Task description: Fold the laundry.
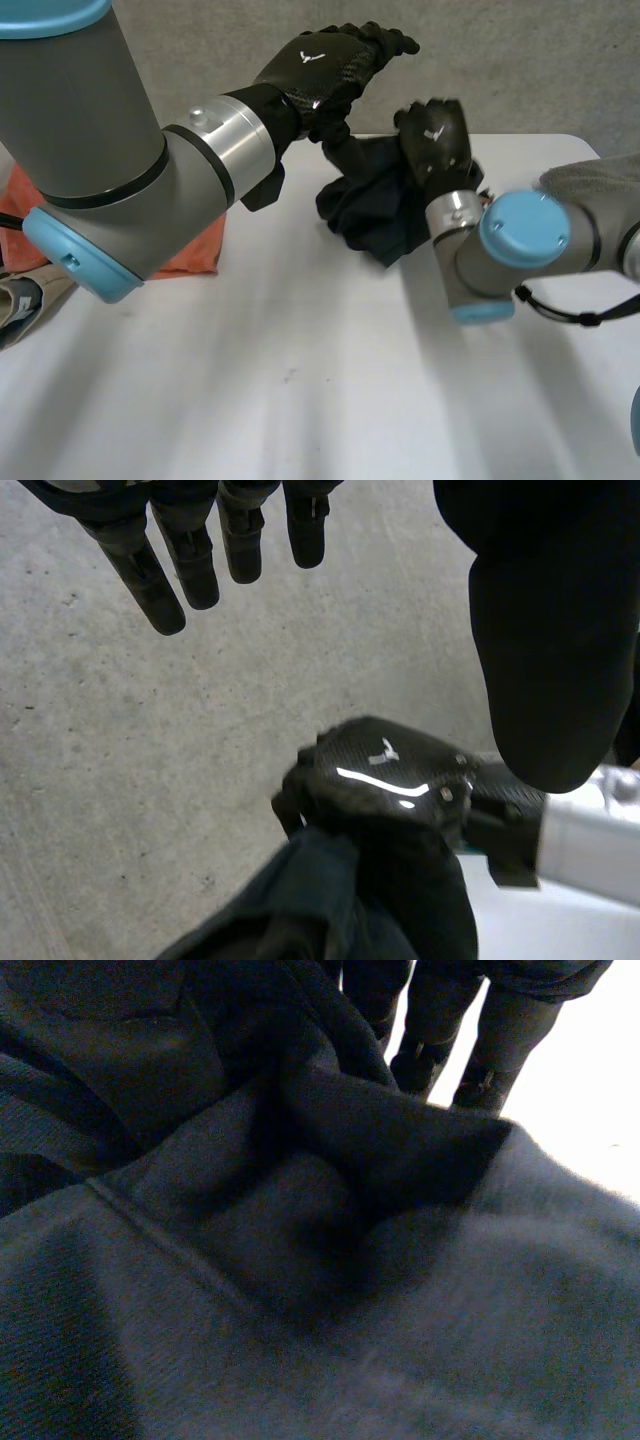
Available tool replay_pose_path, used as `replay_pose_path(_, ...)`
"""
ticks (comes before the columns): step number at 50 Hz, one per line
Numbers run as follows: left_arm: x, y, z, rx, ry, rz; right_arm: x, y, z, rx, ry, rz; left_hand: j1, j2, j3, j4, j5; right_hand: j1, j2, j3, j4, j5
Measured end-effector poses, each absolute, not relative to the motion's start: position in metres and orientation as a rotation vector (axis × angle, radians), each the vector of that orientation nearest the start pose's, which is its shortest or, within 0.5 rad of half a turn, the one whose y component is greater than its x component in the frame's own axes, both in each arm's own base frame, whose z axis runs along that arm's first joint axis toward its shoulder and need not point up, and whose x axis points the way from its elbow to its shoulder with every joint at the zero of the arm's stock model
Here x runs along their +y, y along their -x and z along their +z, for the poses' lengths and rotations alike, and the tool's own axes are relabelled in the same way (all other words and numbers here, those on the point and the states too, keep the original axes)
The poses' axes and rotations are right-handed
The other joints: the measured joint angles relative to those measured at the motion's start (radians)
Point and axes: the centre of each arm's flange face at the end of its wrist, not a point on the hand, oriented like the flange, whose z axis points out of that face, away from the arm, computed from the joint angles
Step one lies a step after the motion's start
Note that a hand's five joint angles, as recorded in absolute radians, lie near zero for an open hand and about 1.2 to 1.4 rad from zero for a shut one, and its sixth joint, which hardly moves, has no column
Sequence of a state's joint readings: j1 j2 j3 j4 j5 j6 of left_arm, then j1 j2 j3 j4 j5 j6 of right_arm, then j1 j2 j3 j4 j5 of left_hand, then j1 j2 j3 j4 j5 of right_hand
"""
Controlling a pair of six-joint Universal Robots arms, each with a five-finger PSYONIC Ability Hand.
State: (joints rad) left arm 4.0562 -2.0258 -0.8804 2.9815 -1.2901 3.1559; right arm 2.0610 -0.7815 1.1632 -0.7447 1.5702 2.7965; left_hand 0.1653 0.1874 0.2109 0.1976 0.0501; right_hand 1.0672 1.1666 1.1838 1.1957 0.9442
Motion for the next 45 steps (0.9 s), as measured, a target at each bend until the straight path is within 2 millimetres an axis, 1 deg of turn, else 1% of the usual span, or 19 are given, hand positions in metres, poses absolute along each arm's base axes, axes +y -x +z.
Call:
replay_pose_path(3, -0.229, 0.373, 0.344, -1.581, 0.829, 1.736, -0.38, -0.339, 0.208, 1.569, 0.659, -2.477, 0.0, 0.0, 0.0, 0.0, 0.0, 0.0, 0.0, 0.0, 0.0, 0.009)
replay_pose_path(5, -0.23, 0.372, 0.345, -1.582, 0.826, 1.737, -0.383, -0.335, 0.207, 1.608, 0.65, -2.447, 0.0, 0.0, 0.0, 0.0, 0.0, 0.0, 0.0, 0.0, 0.0, 0.025)
replay_pose_path(7, -0.23, 0.37, 0.345, -1.585, 0.823, 1.737, -0.383, -0.331, 0.201, 1.678, 0.653, -2.394, 0.0, 0.0, 0.0, 0.0, 0.0, 0.0, 0.0, 0.0, 0.0, 0.03)
replay_pose_path(10, -0.231, 0.368, 0.343, -1.595, 0.821, 1.733, -0.377, -0.324, 0.182, 1.815, 0.673, -2.29, 0.0, 0.0, 0.0, 0.0, 0.0, 0.0, 0.0, 0.0, 0.0, 0.03)
replay_pose_path(12, -0.231, 0.368, 0.341, -1.6, 0.822, 1.729, -0.373, -0.32, 0.172, 1.875, 0.681, -2.248, 0.0, 0.0, 0.0, 0.0, 0.0, 0.0, 0.0, 0.0, 0.0, 0.03)
replay_pose_path(14, -0.232, 0.367, 0.337, -1.61, 0.826, 1.721, -0.369, -0.311, 0.159, 1.949, 0.688, -2.202, 0.0, 0.0, 0.0, 0.0, 0.0, 0.0, 0.0, 0.0, 0.0, 0.03)
replay_pose_path(17, -0.232, 0.367, 0.334, -1.618, 0.831, 1.712, -0.365, -0.301, 0.15, 2.008, 0.69, -2.171, 0.0, 0.0, 0.0, 0.0, 0.0, 0.0, 0.0, 0.0, 0.0, 0.03)
replay_pose_path(21, -0.233, 0.368, 0.327, -1.629, 0.841, 1.696, -0.359, -0.284, 0.139, 2.084, 0.711, -2.131, 0.0, 0.0, 0.0, 0.0, 0.0, 0.0, 0.0, 0.0, 0.0, 0.03)
replay_pose_path(22, -0.233, 0.368, 0.326, -1.63, 0.842, 1.694, -0.358, -0.281, 0.138, 2.091, 0.723, -2.127, 0.0, 0.0, 0.0, 0.0, 0.0, -0.052, -0.046, -0.047, -0.047, -0.016)
replay_pose_path(24, -0.233, 0.369, 0.325, -1.63, 0.844, 1.689, -0.356, -0.276, 0.136, 2.101, 0.774, -2.118, 0.0, 0.0, 0.0, 0.0, 0.0, -0.382, -0.425, -0.416, -0.414, -0.384)
replay_pose_path(26, -0.232, 0.37, 0.323, -1.63, 0.846, 1.684, -0.355, -0.271, 0.136, 2.098, 0.837, -2.117, 0.0, 0.0, 0.0, 0.0, 0.0, -0.589, -0.678, -0.678, -0.685, -0.625)
replay_pose_path(29, -0.231, 0.372, 0.322, -1.629, 0.848, 1.679, -0.354, -0.266, 0.139, 2.075, 0.948, -2.12, 0.0, 0.0, 0.0, 0.0, 0.0, -0.763, -0.862, -0.88, -0.89, -0.833)
replay_pose_path(31, -0.231, 0.372, 0.322, -1.628, 0.85, 1.678, -0.353, -0.263, 0.142, 2.058, 1.003, -2.119, 0.0, 0.0, 0.0, 0.0, 0.0, -0.807, -0.913, -0.928, -0.934, -0.884)
replay_pose_path(32, -0.23, 0.373, 0.322, -1.627, 0.851, 1.676, -0.352, -0.26, 0.144, 2.043, 1.06, -2.111, 0.0, 0.0, 0.0, 0.0, 0.0, -0.822, -0.936, -0.952, -0.955, -0.901)
replay_pose_path(33, -0.23, 0.373, 0.322, -1.627, 0.851, 1.676, -0.352, -0.26, 0.144, 2.043, 1.06, -2.111, 0.0, 0.0, 0.0, 0.0, 0.0, -0.822, -0.936, -0.952, -0.955, -0.901)
replay_pose_path(34, -0.23, 0.373, 0.321, -1.626, 0.852, 1.674, -0.351, -0.256, 0.146, 2.029, 1.116, -2.1, 0.0, 0.0, 0.0, 0.0, 0.0, -0.829, -0.95, -0.966, -0.971, -0.901)
replay_pose_path(38, -0.229, 0.374, 0.321, -1.626, 0.852, 1.672, -0.35, -0.247, 0.147, 2.018, 1.216, -2.058, 0.0, 0.0, 0.0, 0.0, 0.0, -0.832, -0.957, -0.972, -0.98, -0.901)
replay_pose_path(41, -0.229, 0.375, 0.319, -1.628, 0.852, 1.668, -0.35, -0.238, 0.142, 2.024, 1.292, -2.014, 0.0, 0.0, 0.0, 0.0, 0.0, -0.832, -0.957, -0.972, -0.98, -0.901)
replay_pose_path(45, -0.229, 0.376, 0.317, -1.631, 0.854, 1.662, -0.351, -0.23, 0.131, 2.037, 1.35, -1.969, 0.0, 0.0, 0.0, 0.0, 0.0, -0.832, -0.957, -0.972, -0.98, -0.901)
